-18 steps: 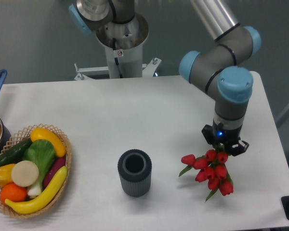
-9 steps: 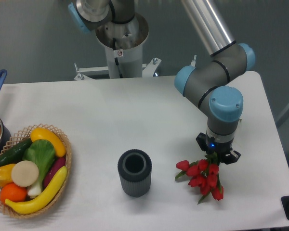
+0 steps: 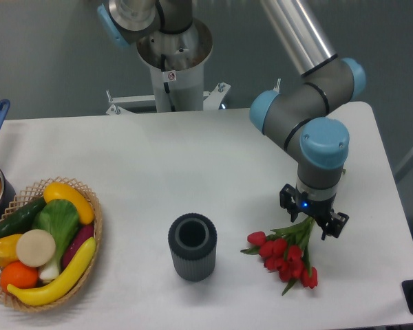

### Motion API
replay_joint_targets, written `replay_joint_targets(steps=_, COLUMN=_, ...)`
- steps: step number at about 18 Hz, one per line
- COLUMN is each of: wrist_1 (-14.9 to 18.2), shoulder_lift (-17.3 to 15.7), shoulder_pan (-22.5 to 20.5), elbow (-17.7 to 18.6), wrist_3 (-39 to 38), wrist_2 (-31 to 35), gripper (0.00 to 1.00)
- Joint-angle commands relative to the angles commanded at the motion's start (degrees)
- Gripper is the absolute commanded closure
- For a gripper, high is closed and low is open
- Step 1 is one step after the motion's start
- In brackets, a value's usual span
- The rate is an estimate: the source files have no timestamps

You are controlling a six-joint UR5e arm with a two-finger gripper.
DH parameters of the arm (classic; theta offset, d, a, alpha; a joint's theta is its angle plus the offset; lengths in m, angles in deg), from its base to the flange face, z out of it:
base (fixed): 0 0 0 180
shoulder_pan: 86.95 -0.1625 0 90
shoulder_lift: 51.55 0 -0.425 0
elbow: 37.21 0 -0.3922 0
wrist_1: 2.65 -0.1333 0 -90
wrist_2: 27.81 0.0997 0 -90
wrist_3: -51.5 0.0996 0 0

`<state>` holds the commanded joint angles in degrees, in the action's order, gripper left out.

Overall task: Place the flowers on the table
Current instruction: 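Lower the held red tulips down onto the table surface, then raise the open gripper up away from the tulips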

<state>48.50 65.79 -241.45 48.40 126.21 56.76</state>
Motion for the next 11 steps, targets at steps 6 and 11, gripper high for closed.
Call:
replay_joint_targets(steps=6, wrist_1=5.61, shoulder_lift=-2.46, shoulder_pan=-3.79, elbow=-3.96, wrist_3=6.65, wrist_2=-2.48, gripper=0.0)
replay_joint_targets(steps=11, wrist_1=15.71, shoulder_lift=-5.71, shoulder_pan=-8.97, elbow=-3.79, wrist_3=20.72, wrist_2=-2.57, gripper=0.0)
